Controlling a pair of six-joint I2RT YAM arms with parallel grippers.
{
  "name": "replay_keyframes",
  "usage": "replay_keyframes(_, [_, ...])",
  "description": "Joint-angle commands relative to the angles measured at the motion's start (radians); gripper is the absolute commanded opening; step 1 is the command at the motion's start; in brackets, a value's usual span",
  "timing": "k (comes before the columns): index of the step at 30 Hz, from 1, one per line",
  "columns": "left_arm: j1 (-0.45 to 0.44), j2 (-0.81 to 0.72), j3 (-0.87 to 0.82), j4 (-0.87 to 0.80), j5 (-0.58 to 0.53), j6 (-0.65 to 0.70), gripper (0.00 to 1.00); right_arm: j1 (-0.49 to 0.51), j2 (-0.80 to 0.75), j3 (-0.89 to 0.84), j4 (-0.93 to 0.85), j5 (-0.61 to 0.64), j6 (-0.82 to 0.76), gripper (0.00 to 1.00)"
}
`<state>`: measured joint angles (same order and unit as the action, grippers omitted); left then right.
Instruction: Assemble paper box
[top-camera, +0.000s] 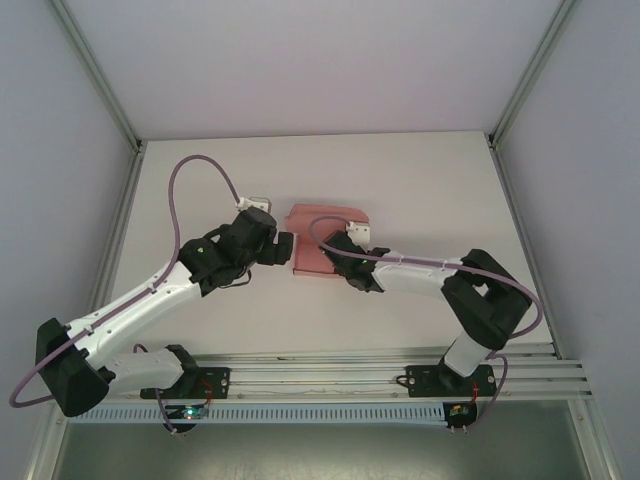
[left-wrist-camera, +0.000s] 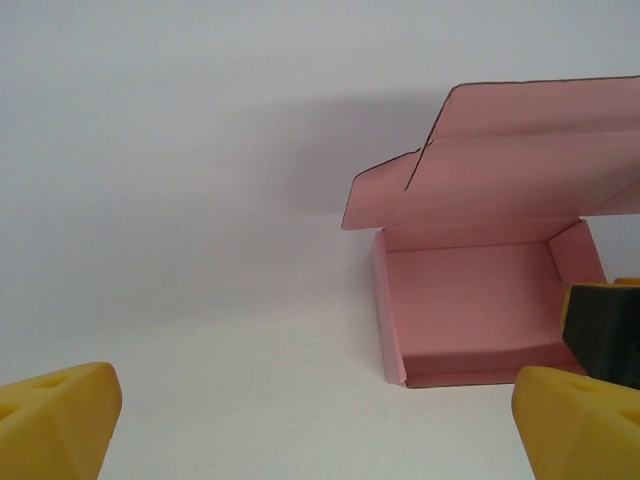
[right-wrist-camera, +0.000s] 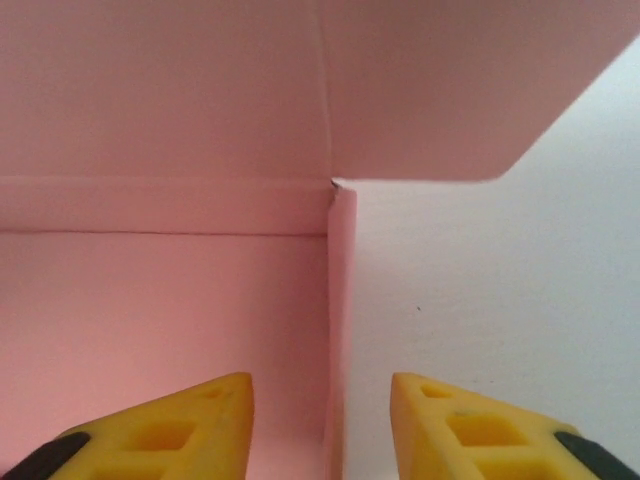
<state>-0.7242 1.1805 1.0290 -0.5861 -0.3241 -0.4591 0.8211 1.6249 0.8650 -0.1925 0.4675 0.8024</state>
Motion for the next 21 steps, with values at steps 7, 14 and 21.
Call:
replay_keyframes(7, [0.128, 0.102, 0.086, 0.094, 0.235, 0.323, 1.00, -0.049, -0.350, -0.027, 0.018, -0.140, -0.611, 0.74])
replay_keyframes(14, [0.218, 0.212, 0.171, 0.103, 0.612, 0.641, 1.00, -0.299, -0.457, -0.017, 0.008, -0.574, -0.893, 0.98])
replay_keyframes(21, [0.264, 0.393, 0.325, -0.019, 0.574, 0.753, 1.00, -0.409, -0.322, 0.132, -0.212, -0.740, -1.126, 0.98])
